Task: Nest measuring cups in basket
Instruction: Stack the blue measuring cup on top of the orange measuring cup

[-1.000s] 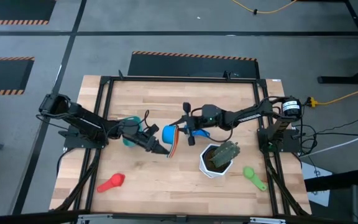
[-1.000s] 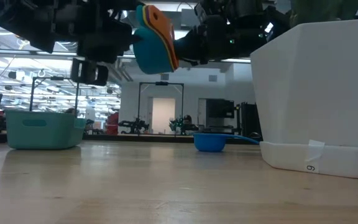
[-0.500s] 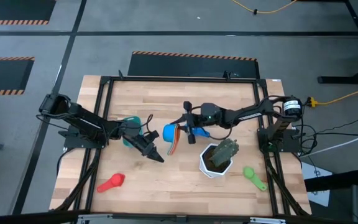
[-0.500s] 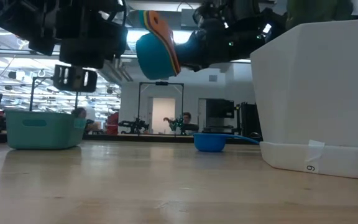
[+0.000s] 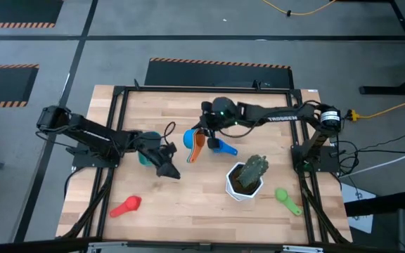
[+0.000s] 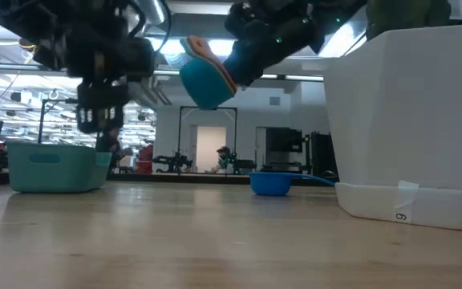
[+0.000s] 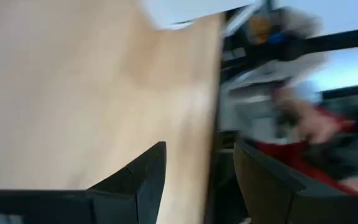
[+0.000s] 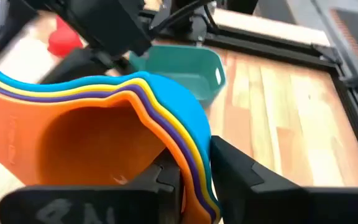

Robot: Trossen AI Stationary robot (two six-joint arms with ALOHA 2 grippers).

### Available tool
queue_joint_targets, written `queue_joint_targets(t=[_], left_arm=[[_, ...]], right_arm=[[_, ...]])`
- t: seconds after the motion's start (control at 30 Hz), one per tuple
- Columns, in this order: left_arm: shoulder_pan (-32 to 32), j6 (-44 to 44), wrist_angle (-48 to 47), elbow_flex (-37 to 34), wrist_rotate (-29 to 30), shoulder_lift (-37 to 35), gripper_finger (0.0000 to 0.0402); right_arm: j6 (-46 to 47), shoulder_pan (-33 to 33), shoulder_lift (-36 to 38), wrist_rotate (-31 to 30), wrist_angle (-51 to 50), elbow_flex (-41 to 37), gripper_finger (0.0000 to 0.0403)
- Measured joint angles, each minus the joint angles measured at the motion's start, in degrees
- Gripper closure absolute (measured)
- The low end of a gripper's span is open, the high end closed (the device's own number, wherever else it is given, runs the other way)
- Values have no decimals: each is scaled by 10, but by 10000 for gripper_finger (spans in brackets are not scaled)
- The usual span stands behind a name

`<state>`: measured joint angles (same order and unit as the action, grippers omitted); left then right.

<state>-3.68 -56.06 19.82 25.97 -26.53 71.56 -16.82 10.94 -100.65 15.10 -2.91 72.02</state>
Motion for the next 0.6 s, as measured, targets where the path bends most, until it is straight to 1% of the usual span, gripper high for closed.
queue_joint_targets(t=[0.03, 0.13, 0.3, 0.47, 0.5, 0.6], left_arm=[[7, 21, -33, 0, 3, -11, 221], [25, 86, -87, -1, 30, -37, 221], [49, 189, -87, 0, 72, -71, 221], [67, 240, -91, 0, 84, -85, 221], [69, 247, -91, 0, 84, -86, 221], [74, 252, -95, 0, 93, -86, 221]], right_arm=[[0, 3, -2, 0, -21, 12, 335], [0, 10, -13, 0, -47, 30, 335], [15, 20, -42, 0, -54, 28, 333], [17, 21, -83, 1, -59, 27, 333], [17, 21, -91, 7, -60, 27, 333], [20, 21, -111, 49, -68, 27, 333]])
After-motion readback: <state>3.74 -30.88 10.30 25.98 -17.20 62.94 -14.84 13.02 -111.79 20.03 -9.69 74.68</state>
